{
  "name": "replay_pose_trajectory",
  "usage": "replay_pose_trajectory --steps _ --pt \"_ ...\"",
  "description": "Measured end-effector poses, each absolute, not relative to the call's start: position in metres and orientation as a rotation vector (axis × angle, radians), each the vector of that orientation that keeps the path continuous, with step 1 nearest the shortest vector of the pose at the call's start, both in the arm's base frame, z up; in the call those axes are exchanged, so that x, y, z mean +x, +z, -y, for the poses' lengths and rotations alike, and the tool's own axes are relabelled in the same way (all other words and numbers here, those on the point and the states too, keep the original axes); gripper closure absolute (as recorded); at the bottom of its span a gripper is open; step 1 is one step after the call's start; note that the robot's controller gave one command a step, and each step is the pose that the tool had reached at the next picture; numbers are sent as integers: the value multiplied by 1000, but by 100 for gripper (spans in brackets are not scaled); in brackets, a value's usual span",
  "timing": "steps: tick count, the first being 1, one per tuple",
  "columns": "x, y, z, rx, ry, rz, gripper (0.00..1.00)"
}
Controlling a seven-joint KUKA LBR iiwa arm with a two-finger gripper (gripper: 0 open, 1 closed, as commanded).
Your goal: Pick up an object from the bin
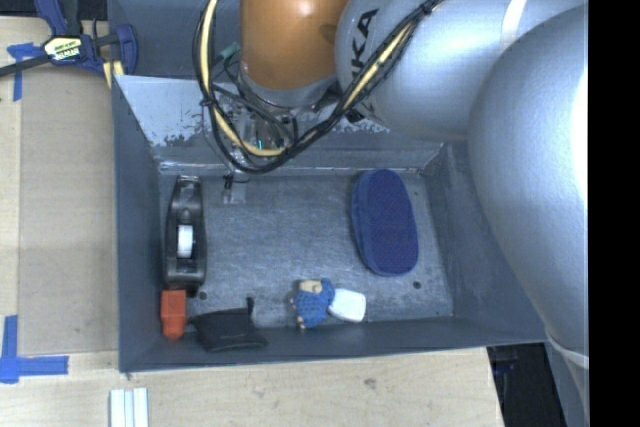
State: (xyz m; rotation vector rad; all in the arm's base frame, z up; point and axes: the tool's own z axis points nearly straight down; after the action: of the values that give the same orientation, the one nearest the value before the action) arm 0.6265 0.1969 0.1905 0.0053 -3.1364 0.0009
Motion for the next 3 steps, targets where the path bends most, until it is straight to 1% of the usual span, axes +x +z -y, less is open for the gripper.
replay_pose_trajectory --steps 1,2,3 --pt "614 93 -239 268 11 3130 0" --pt "562 70 -203 1009 8 2971 0" --pt "564 72 -203 1012 10 2976 100"
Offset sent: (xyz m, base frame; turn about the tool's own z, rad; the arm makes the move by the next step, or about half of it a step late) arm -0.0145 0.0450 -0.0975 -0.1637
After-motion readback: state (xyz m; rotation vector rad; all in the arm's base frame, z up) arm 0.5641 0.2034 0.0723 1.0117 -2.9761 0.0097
